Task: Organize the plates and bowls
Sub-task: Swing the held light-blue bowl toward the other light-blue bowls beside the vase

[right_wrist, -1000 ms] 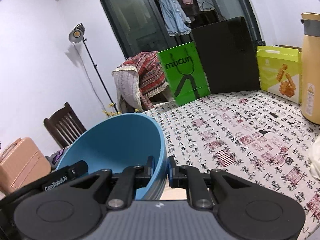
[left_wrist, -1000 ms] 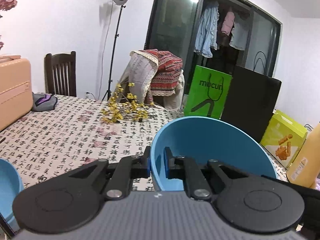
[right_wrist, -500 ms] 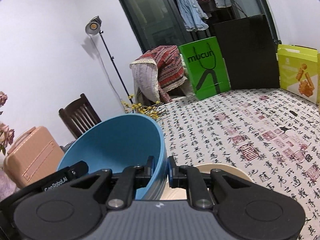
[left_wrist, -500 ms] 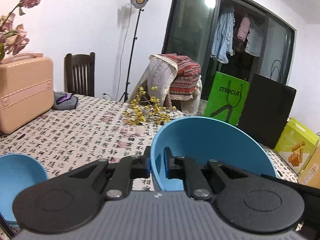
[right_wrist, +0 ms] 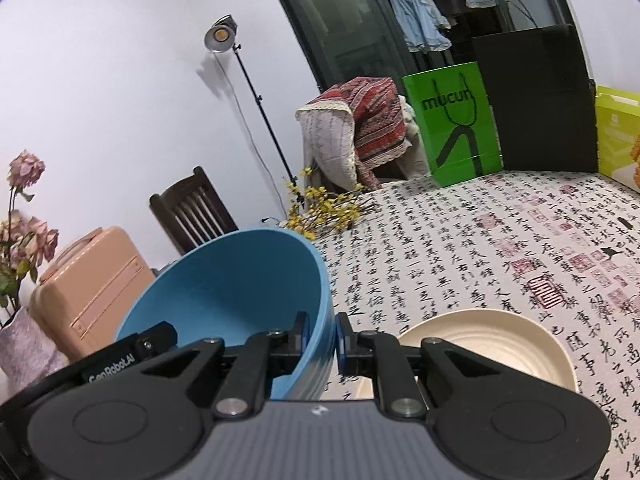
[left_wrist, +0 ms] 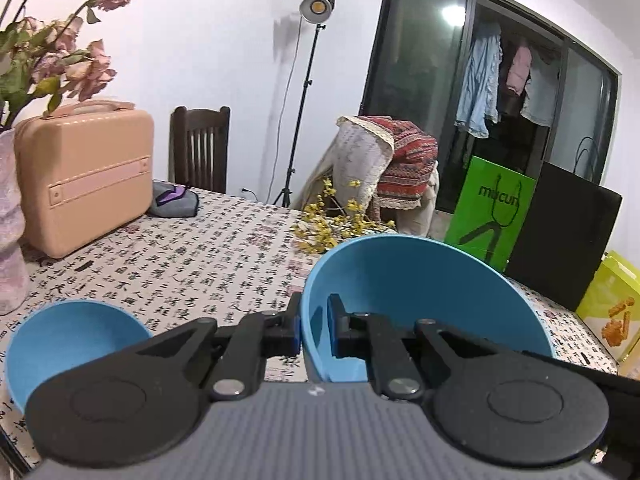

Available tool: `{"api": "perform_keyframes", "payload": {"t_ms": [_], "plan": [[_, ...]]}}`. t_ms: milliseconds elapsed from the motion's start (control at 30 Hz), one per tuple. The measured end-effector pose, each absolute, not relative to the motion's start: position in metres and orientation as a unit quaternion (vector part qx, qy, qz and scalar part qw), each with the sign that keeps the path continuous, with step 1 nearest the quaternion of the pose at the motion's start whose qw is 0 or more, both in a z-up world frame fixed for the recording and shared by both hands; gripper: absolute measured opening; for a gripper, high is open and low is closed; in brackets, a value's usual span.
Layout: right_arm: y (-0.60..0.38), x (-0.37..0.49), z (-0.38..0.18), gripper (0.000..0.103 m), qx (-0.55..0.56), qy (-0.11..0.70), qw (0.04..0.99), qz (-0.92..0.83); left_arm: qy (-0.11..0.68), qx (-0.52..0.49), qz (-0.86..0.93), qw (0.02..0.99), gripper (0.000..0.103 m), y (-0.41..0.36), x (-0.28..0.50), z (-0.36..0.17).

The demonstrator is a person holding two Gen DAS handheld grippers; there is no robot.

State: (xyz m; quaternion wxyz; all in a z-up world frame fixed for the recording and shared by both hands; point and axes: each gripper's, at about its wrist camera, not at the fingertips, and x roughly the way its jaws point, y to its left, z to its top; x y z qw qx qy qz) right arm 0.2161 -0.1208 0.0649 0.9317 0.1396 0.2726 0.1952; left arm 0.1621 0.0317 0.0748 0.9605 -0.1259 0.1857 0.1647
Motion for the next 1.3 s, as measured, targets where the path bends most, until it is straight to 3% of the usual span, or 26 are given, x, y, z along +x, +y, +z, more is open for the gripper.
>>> {"api": "perform_keyframes", "payload": {"t_ms": [1300], "plan": [[-0.011, 0.185, 0.065, 0.013, 0.108, 0.285, 0.910, 0.282, 0.173, -0.154, 0.234, 0.944, 0.012, 0.133, 0.099, 0.070]]}}
